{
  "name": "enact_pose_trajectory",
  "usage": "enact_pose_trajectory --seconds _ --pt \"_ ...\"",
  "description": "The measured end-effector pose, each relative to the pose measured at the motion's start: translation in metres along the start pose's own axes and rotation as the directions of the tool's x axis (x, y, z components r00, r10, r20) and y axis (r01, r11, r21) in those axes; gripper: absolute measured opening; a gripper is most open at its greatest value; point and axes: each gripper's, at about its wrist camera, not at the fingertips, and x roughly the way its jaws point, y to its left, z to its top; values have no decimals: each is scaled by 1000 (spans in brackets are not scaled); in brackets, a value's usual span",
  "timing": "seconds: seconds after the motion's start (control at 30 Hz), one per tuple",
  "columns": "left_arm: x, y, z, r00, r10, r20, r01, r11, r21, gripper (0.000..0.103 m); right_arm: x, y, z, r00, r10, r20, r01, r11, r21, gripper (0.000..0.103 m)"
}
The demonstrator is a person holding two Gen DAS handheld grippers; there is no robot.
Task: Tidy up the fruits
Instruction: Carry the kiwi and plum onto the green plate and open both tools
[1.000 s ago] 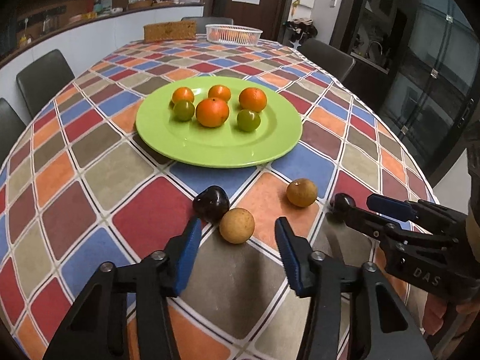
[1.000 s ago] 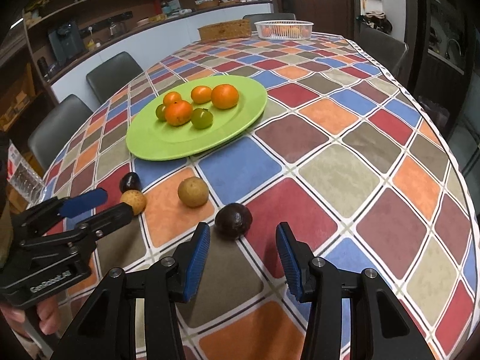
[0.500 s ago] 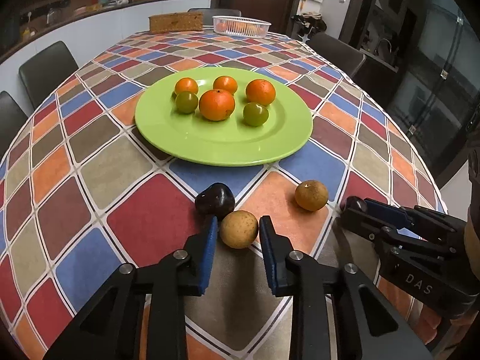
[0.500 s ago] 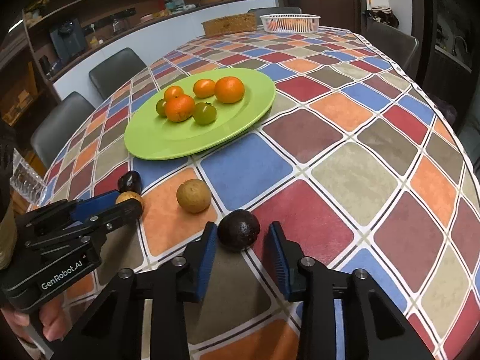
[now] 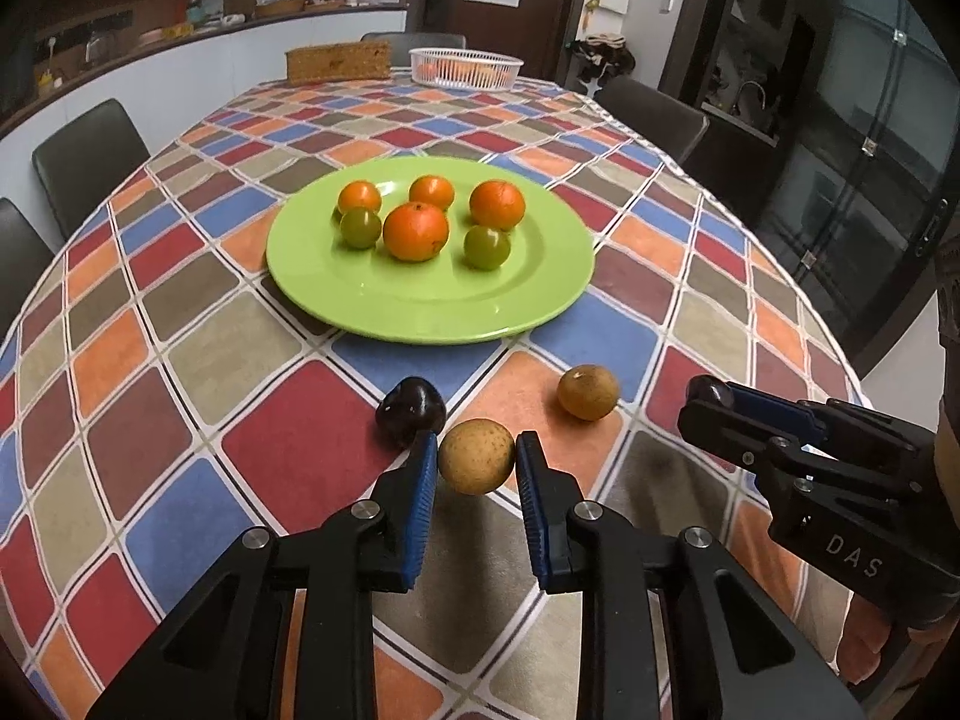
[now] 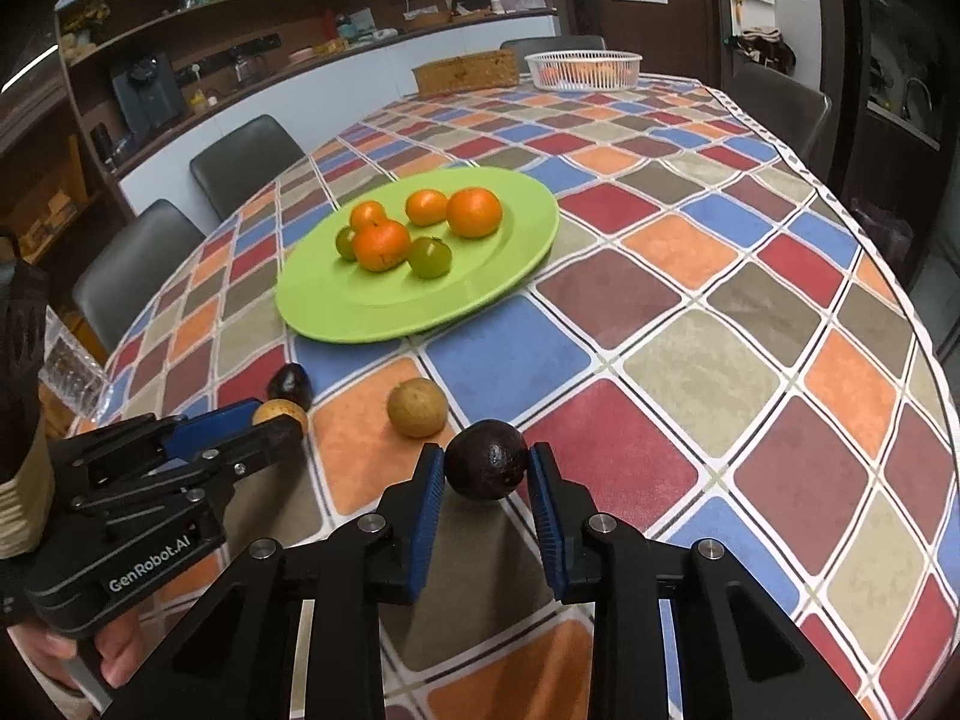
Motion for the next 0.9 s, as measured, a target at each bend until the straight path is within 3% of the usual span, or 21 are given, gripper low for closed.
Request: enact_pose_trajectory --seconds 0.57,0.9 --pt "-56 -2 16 990 -22 140 17 999 36 27 -46 24 19 993 38 108 -34 999 -39 30" --pt "-65 8 34 981 -13 191 1 998 62 27 -43 35 42 989 72 127 -66 996 -56 30"
